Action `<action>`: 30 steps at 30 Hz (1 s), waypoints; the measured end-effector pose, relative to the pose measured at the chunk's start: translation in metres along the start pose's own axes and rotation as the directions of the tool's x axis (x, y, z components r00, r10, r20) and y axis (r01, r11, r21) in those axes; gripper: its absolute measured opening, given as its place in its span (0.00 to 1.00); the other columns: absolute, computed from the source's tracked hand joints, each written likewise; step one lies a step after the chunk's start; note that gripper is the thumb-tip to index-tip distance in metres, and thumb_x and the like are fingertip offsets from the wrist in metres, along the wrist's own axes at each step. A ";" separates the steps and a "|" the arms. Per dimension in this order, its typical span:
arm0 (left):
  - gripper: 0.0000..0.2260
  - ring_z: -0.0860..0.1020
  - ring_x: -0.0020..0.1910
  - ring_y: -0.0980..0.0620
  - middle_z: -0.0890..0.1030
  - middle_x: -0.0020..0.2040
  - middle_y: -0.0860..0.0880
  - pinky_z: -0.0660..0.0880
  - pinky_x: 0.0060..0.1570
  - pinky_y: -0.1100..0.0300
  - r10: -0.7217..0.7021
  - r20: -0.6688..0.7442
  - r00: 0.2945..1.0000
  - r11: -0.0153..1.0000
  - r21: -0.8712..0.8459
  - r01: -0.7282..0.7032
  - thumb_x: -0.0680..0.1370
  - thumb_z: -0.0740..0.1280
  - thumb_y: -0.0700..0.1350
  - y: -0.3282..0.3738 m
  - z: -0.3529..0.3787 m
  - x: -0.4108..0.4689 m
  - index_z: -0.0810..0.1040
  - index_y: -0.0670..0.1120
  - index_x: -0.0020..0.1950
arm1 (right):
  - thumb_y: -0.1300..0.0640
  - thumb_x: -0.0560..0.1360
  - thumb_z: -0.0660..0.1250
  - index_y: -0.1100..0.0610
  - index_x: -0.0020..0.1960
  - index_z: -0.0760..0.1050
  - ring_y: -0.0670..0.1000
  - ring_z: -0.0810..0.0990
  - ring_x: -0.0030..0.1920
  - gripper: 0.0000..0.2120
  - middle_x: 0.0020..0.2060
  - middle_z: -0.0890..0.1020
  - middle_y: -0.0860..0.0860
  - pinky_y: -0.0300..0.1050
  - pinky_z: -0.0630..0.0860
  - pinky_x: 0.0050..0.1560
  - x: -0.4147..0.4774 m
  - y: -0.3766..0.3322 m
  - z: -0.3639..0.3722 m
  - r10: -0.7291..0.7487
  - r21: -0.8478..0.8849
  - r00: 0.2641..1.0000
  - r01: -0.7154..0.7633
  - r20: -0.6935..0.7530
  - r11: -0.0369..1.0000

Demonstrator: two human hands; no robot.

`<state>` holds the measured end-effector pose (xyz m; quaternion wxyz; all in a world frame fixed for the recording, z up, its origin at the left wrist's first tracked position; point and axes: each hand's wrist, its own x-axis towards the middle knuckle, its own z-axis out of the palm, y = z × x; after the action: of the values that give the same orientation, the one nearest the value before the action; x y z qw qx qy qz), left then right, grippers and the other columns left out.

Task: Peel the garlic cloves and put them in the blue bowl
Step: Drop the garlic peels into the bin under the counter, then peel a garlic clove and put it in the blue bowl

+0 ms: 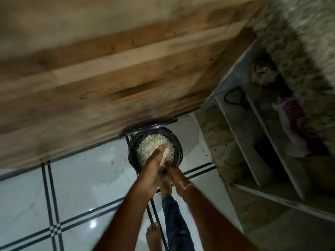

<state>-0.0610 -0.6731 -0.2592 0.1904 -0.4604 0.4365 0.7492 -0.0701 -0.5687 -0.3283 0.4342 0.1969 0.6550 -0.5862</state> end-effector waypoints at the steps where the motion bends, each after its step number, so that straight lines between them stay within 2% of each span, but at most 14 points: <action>1: 0.15 0.77 0.64 0.55 0.81 0.66 0.55 0.70 0.64 0.57 0.085 -0.013 0.996 0.984 0.158 -0.082 0.85 0.63 0.56 0.007 0.004 -0.024 0.79 0.54 0.69 | 0.47 0.87 0.56 0.54 0.78 0.68 0.55 0.76 0.64 0.22 0.71 0.76 0.56 0.42 0.70 0.61 -0.032 -0.019 -0.006 0.007 -0.083 1.000 -0.010 -0.029 0.996; 3: 0.18 0.75 0.69 0.51 0.76 0.73 0.50 0.70 0.66 0.58 0.244 -0.082 0.966 0.866 0.467 -0.179 0.85 0.64 0.55 0.012 0.003 -0.057 0.76 0.51 0.73 | 0.46 0.87 0.56 0.53 0.72 0.74 0.51 0.78 0.59 0.19 0.63 0.80 0.53 0.37 0.75 0.53 -0.075 -0.043 -0.015 -0.119 -0.177 0.988 0.101 -0.097 0.979; 5: 0.20 0.74 0.72 0.46 0.75 0.74 0.47 0.71 0.69 0.55 0.372 -0.037 0.928 0.634 0.740 -0.225 0.84 0.65 0.54 0.016 0.003 -0.099 0.75 0.49 0.74 | 0.46 0.87 0.57 0.53 0.70 0.77 0.47 0.81 0.60 0.19 0.60 0.82 0.49 0.28 0.76 0.45 -0.130 -0.063 -0.027 -0.215 -0.065 0.969 0.208 -0.119 0.976; 7: 0.18 0.75 0.71 0.46 0.77 0.73 0.46 0.71 0.69 0.55 0.440 0.055 0.897 0.475 0.833 -0.284 0.83 0.67 0.51 0.013 0.014 -0.144 0.76 0.49 0.73 | 0.49 0.87 0.57 0.53 0.68 0.77 0.34 0.81 0.53 0.16 0.54 0.82 0.41 0.24 0.74 0.42 -0.200 -0.077 -0.041 -0.299 -0.061 0.940 0.293 -0.162 0.954; 8: 0.18 0.75 0.71 0.46 0.78 0.72 0.47 0.71 0.69 0.55 0.461 0.108 0.881 0.418 0.849 -0.323 0.83 0.67 0.50 0.010 0.020 -0.163 0.76 0.49 0.72 | 0.50 0.87 0.57 0.52 0.69 0.76 0.30 0.79 0.51 0.16 0.54 0.80 0.38 0.22 0.73 0.44 -0.228 -0.080 -0.048 -0.344 -0.068 0.921 0.337 -0.185 0.939; 9: 0.18 0.75 0.70 0.46 0.78 0.71 0.47 0.70 0.69 0.55 0.478 0.156 0.864 0.358 0.864 -0.354 0.83 0.68 0.49 0.006 0.030 -0.186 0.76 0.48 0.72 | 0.49 0.87 0.57 0.52 0.71 0.76 0.30 0.78 0.52 0.16 0.56 0.79 0.37 0.22 0.73 0.48 -0.255 -0.076 -0.059 -0.400 -0.084 0.889 0.391 -0.222 0.917; 11: 0.18 0.75 0.70 0.47 0.78 0.71 0.47 0.69 0.69 0.55 0.517 0.250 0.819 0.266 0.862 -0.431 0.82 0.69 0.47 -0.003 0.055 -0.227 0.76 0.48 0.72 | 0.45 0.85 0.58 0.51 0.73 0.75 0.36 0.77 0.62 0.20 0.63 0.78 0.40 0.29 0.72 0.60 -0.304 -0.064 -0.079 -0.455 -0.131 0.833 0.436 -0.315 0.890; 12: 0.19 0.75 0.70 0.47 0.78 0.71 0.47 0.69 0.69 0.56 0.535 0.295 0.791 0.237 0.847 -0.476 0.82 0.69 0.48 -0.009 0.069 -0.244 0.76 0.48 0.73 | 0.43 0.85 0.58 0.49 0.73 0.74 0.39 0.76 0.65 0.21 0.65 0.77 0.40 0.33 0.72 0.62 -0.327 -0.058 -0.090 -0.475 -0.158 0.809 0.449 -0.346 0.879; 17: 0.21 0.71 0.73 0.52 0.73 0.74 0.53 0.72 0.69 0.53 0.518 0.488 0.702 0.145 0.759 -0.634 0.82 0.68 0.52 -0.052 0.138 -0.312 0.72 0.55 0.75 | 0.39 0.83 0.57 0.38 0.64 0.74 0.41 0.79 0.59 0.14 0.57 0.80 0.40 0.40 0.77 0.58 -0.408 -0.022 -0.157 -0.559 -0.312 0.673 0.464 -0.484 0.829; 20: 0.19 0.73 0.71 0.51 0.75 0.71 0.52 0.73 0.68 0.51 0.502 0.603 0.621 0.048 0.697 -0.715 0.82 0.69 0.50 -0.079 0.185 -0.336 0.75 0.54 0.72 | 0.41 0.84 0.57 0.45 0.67 0.76 0.43 0.79 0.59 0.18 0.60 0.80 0.44 0.45 0.79 0.59 -0.440 -0.002 -0.198 -0.582 -0.407 0.584 0.416 -0.565 0.813; 23: 0.18 0.74 0.69 0.50 0.77 0.70 0.51 0.72 0.65 0.55 0.464 0.683 0.565 -0.068 0.663 -0.746 0.82 0.69 0.50 -0.106 0.242 -0.347 0.77 0.53 0.71 | 0.46 0.85 0.60 0.49 0.69 0.77 0.45 0.80 0.60 0.16 0.61 0.81 0.46 0.44 0.77 0.59 -0.464 0.020 -0.250 -0.610 -0.488 0.492 0.367 -0.621 0.792; 25: 0.17 0.76 0.68 0.50 0.77 0.69 0.51 0.74 0.63 0.55 0.439 0.726 0.529 -0.113 0.629 -0.769 0.82 0.69 0.50 -0.131 0.289 -0.355 0.77 0.52 0.71 | 0.46 0.85 0.59 0.49 0.70 0.77 0.46 0.79 0.61 0.17 0.63 0.81 0.45 0.42 0.76 0.59 -0.483 0.039 -0.294 -0.602 -0.509 0.456 0.321 -0.656 0.799; 28: 0.17 0.76 0.67 0.50 0.78 0.69 0.51 0.74 0.63 0.57 0.394 0.760 0.518 -0.125 0.602 -0.789 0.82 0.70 0.50 -0.170 0.354 -0.365 0.78 0.51 0.70 | 0.47 0.86 0.60 0.49 0.70 0.77 0.46 0.78 0.63 0.16 0.64 0.80 0.45 0.38 0.72 0.57 -0.508 0.068 -0.359 -0.562 -0.500 0.424 0.258 -0.710 0.826; 30: 0.17 0.76 0.67 0.50 0.78 0.69 0.51 0.73 0.63 0.57 0.335 0.784 0.522 -0.124 0.586 -0.801 0.82 0.70 0.50 -0.200 0.394 -0.370 0.78 0.50 0.70 | 0.48 0.85 0.61 0.48 0.70 0.77 0.46 0.78 0.63 0.16 0.64 0.80 0.45 0.41 0.74 0.58 -0.525 0.086 -0.400 -0.532 -0.477 0.396 0.236 -0.748 0.847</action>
<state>0.0566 -0.1940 0.0388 0.1456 0.1642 0.8958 0.3864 0.1463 -0.0409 0.0144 -0.0763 0.2361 0.8877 -0.3879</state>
